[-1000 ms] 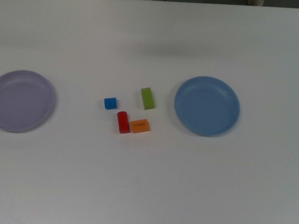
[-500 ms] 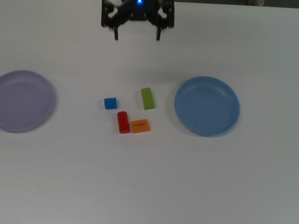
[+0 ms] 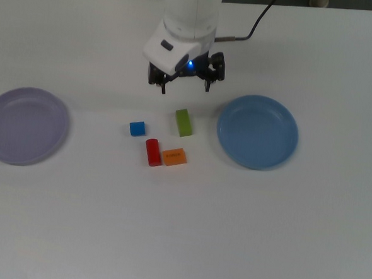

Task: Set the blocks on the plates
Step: 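Lower the gripper onto the green block and close on it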

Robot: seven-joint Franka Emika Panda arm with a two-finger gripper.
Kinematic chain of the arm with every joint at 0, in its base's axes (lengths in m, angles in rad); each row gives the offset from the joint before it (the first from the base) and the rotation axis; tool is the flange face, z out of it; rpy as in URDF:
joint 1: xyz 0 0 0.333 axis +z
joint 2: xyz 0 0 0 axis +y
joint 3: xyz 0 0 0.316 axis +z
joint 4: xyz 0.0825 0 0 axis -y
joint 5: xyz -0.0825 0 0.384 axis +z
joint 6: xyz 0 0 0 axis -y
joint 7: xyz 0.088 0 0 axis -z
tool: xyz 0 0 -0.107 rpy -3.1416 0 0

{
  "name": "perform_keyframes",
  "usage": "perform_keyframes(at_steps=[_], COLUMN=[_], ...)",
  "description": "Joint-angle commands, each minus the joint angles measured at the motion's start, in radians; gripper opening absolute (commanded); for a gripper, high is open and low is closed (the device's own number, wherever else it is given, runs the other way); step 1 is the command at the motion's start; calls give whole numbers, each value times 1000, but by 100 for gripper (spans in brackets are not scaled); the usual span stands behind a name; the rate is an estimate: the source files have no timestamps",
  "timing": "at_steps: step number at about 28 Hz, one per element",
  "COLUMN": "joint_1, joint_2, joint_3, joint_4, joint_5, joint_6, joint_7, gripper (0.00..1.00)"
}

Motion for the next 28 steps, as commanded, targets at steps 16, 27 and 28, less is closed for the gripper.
perform_keyframes(at_steps=[16,27,28], joint_1=[32,35,35], joint_2=[159,184,184], joint_3=[-7,-7,-7], joint_4=[-67,-65,-65], joint_5=[-64,-145,-145], joint_6=[199,201,201], joint_7=[84,141,141], gripper=[78,3,0])
